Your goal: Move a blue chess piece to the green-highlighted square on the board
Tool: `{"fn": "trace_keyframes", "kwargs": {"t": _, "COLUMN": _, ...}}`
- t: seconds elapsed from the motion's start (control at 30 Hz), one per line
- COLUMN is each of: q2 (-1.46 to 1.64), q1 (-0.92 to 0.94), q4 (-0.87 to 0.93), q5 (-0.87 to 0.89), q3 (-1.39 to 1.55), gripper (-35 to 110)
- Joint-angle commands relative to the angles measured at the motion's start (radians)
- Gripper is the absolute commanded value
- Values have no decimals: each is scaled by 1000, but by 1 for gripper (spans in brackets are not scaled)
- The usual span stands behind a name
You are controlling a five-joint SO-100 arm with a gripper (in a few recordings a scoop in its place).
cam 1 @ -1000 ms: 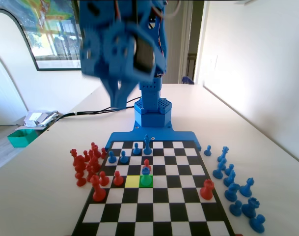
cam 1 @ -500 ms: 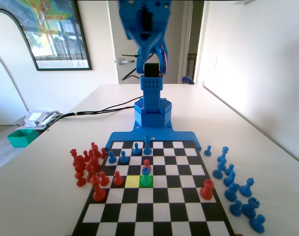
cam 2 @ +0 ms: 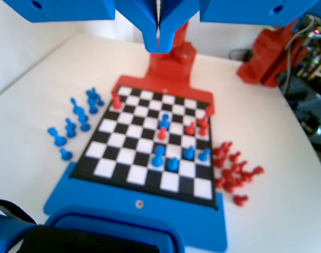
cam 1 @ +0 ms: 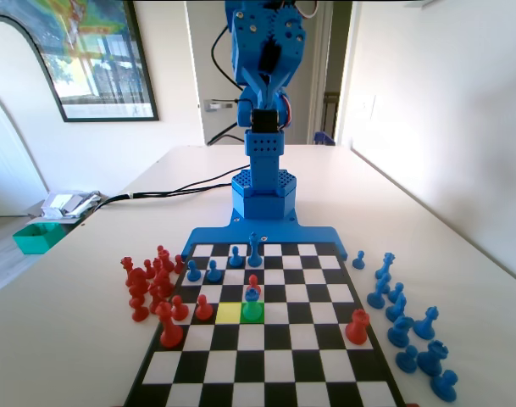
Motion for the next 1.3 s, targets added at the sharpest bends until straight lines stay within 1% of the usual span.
{"fn": "trace_keyframes", "kwargs": {"t": 0.0, "q2": 58, "q1": 0, "q4": -31, "q5": -3, "q3": 20, "gripper": 1}}
{"fn": "trace_keyframes", "kwargs": {"t": 0.53, "q2": 218, "q1": -15, "q4": -71, "q5": 5, "q3": 28, "gripper": 1}}
{"fn": "trace_keyframes", "kwargs": {"t": 1.27, "q2": 265, "q1": 18, "q4": -78, "q5": 15, "q3": 29, "gripper": 1}}
